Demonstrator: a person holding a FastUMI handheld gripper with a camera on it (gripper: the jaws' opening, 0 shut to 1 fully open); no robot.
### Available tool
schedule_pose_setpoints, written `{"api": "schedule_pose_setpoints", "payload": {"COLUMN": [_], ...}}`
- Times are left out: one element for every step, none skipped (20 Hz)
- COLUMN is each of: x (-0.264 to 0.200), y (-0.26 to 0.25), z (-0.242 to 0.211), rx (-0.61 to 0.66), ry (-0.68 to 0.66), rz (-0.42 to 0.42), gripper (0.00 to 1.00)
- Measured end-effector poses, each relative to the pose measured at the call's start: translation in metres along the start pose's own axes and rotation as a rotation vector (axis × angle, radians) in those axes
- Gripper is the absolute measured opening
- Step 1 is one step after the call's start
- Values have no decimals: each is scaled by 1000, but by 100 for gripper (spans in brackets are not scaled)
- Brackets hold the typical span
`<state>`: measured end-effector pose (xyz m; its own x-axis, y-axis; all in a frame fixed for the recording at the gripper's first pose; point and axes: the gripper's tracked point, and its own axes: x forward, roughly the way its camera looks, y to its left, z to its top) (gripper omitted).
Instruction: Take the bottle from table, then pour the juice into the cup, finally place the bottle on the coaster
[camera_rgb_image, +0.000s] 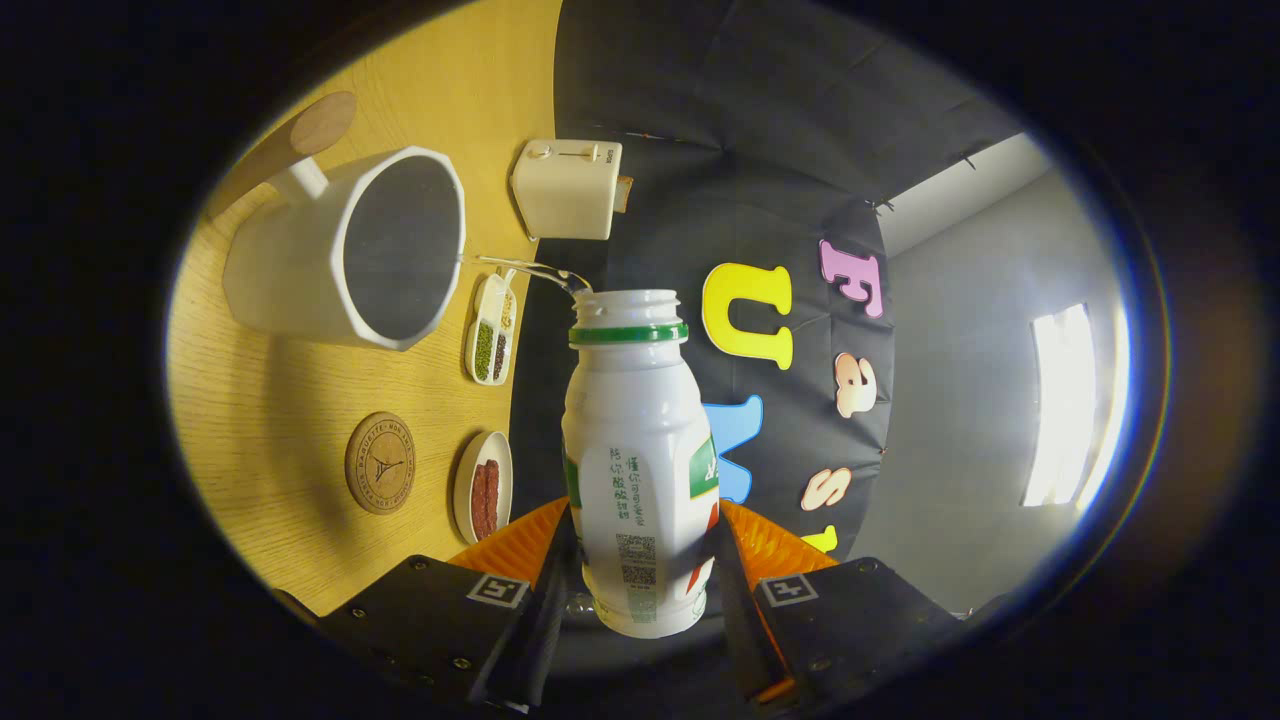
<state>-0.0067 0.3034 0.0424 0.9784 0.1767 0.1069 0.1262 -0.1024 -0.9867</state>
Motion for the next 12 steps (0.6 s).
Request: {"api": "schedule_pose_setpoints", "payload": {"x": [0, 0, 0, 1, 1, 0, 0, 0, 1, 1, 1, 1], "y": [0, -1, 0, 0, -1, 0, -1, 0, 0, 0, -1, -1], "z": [0, 0, 0, -1, 0, 0, 0, -1, -1, -1, -1, -1], "rx": [0, -1, -3, -4, -6, -10, -13, -14, -15, -16, -18, -20], "ry": [-1, -1, -1, -2, -3, -4, -4, -5, -5, -6, -6, -5], "rz": [-1, -3, -4, -5, -8, -10, -13, -15, -17, -19, -21, -23], "gripper": [69, 69, 69, 69, 69, 69, 69, 69, 69, 69, 69, 69]}}
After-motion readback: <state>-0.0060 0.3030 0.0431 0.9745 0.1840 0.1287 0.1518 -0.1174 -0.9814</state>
